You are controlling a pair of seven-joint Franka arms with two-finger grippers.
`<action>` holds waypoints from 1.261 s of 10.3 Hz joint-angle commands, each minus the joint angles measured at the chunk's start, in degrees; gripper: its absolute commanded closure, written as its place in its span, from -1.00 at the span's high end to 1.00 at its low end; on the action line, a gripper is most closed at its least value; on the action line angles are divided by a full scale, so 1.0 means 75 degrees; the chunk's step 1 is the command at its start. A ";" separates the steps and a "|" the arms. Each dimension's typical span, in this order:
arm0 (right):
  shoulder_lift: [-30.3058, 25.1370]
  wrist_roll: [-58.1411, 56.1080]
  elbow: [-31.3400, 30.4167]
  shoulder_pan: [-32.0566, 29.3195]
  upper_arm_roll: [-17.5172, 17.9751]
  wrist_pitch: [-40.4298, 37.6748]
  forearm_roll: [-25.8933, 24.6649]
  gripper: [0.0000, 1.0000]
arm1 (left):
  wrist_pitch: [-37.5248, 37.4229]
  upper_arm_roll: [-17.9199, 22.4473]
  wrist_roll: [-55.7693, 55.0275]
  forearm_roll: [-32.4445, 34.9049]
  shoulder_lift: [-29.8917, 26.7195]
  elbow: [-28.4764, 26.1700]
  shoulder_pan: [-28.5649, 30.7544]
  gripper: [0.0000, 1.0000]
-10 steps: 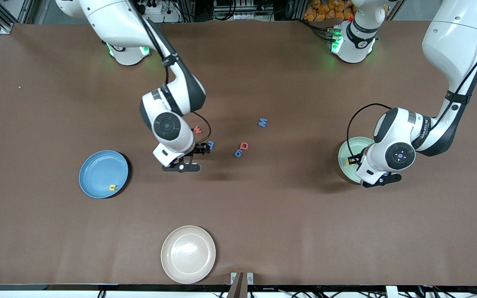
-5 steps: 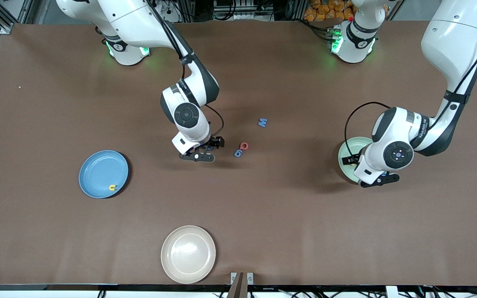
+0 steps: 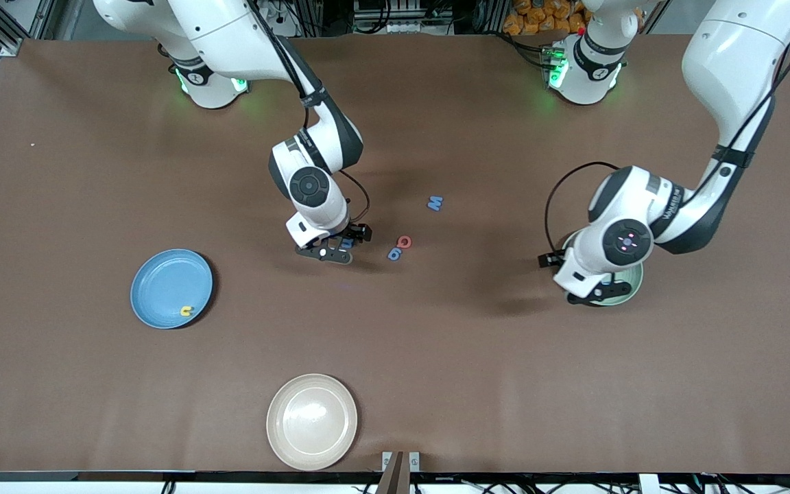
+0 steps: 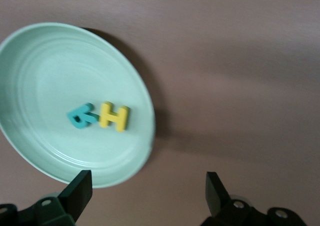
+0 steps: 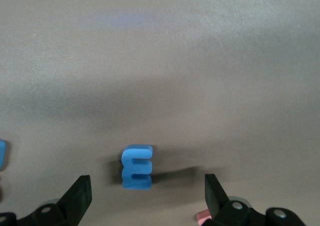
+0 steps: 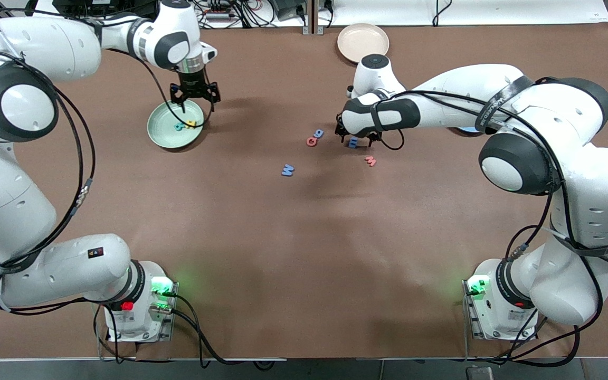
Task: Sort upper and lower case letters into plates
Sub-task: 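Grasp the blue e with the right gripper while the left gripper withdraws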
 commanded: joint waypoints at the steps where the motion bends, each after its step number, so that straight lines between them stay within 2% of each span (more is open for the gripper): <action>1: -0.0055 0.0484 -0.0129 0.0141 -0.0053 0.0111 0.0141 1.00 | 0.0021 -0.0501 -0.0229 -0.0119 -0.0174 -0.0129 0.0008 0.93; 3: 0.0039 0.0497 -0.0129 0.0176 -0.0053 0.0180 0.0141 1.00 | 0.0056 -0.0842 -0.0241 -0.0072 -0.0174 -0.0129 -0.0144 0.87; 4: 0.0097 0.0486 -0.0129 0.0188 -0.0065 0.0378 0.0141 1.00 | 0.0102 -0.0843 -0.0241 -0.0025 -0.0174 -0.0129 -0.0446 0.80; 7: 0.0192 0.0474 -0.0105 0.0188 -0.0053 0.0556 0.0129 1.00 | 0.0266 -0.0843 -0.0650 0.0022 -0.0186 -0.0140 -0.1279 0.79; 8: 0.0192 0.0439 -0.0117 0.0188 -0.0053 0.0556 0.0129 1.00 | 0.0348 -0.0843 -0.0895 0.0022 -0.0140 -0.0140 -0.1537 0.71; 9: 0.0192 0.0404 -0.0117 0.0188 -0.0053 0.0556 0.0117 -0.23 | 0.0569 -0.0843 -0.1095 0.0033 -0.0104 -0.0198 -0.1795 0.69; 10: 0.0192 0.0415 -0.0117 0.0176 -0.0053 0.0567 0.0129 -0.99 | 0.0780 -0.0832 -0.1213 0.0080 -0.0069 -0.0234 -0.2029 0.69; 13: 0.0145 0.0404 -0.0129 0.0188 -0.0053 0.0544 0.0129 -1.00 | 0.1145 -0.0832 -0.1260 0.0467 0.0188 -0.0234 -0.2323 0.70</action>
